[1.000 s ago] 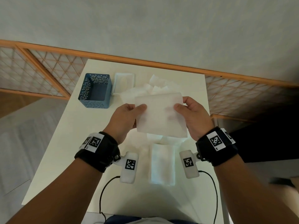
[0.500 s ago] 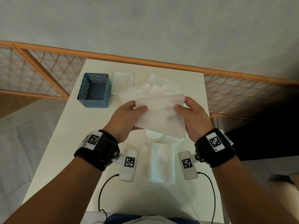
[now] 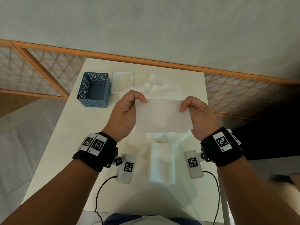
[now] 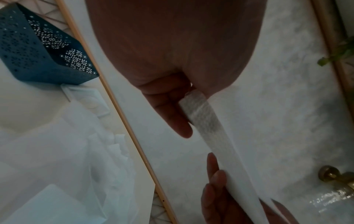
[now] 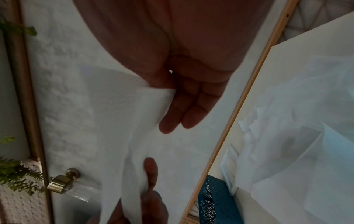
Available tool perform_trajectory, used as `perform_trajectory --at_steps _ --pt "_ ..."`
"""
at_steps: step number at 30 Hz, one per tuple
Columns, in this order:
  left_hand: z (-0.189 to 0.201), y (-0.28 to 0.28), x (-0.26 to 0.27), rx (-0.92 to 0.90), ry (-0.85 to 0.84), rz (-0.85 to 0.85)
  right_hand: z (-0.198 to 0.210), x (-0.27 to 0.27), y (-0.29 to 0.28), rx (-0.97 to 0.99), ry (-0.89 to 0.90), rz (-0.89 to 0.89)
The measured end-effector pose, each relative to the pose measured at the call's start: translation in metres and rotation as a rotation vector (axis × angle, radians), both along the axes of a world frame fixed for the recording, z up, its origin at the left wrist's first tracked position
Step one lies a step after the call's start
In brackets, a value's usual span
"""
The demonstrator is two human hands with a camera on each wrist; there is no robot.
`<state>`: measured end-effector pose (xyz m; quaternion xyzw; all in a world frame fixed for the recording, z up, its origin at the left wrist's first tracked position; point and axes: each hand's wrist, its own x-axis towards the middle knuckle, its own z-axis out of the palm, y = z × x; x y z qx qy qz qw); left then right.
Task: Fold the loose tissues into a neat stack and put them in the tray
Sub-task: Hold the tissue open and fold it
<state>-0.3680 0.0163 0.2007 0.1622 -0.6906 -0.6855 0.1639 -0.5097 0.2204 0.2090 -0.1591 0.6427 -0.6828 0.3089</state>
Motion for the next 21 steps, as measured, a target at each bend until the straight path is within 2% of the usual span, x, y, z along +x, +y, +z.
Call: perform_trajectory --at_steps 9,11,15,19,21 --pt "0.011 0.001 -0.009 0.383 -0.212 0.1 -0.003 0.002 -0.006 0.03 0.07 -0.034" --pt "0.008 0.002 -0.009 0.361 -0.231 0.066 -0.006 0.002 -0.006 0.033 0.091 -0.045" --pt "0.001 0.002 -0.007 0.171 -0.215 0.012 -0.005 0.003 -0.004 -0.006 0.025 -0.088" --pt "-0.008 0.0 -0.007 0.119 -0.206 0.014 0.004 0.003 -0.004 0.009 -0.263 -0.223" --pt "-0.01 0.001 -0.008 0.134 -0.201 0.033 -0.001 0.003 -0.003 0.056 -0.362 -0.187"
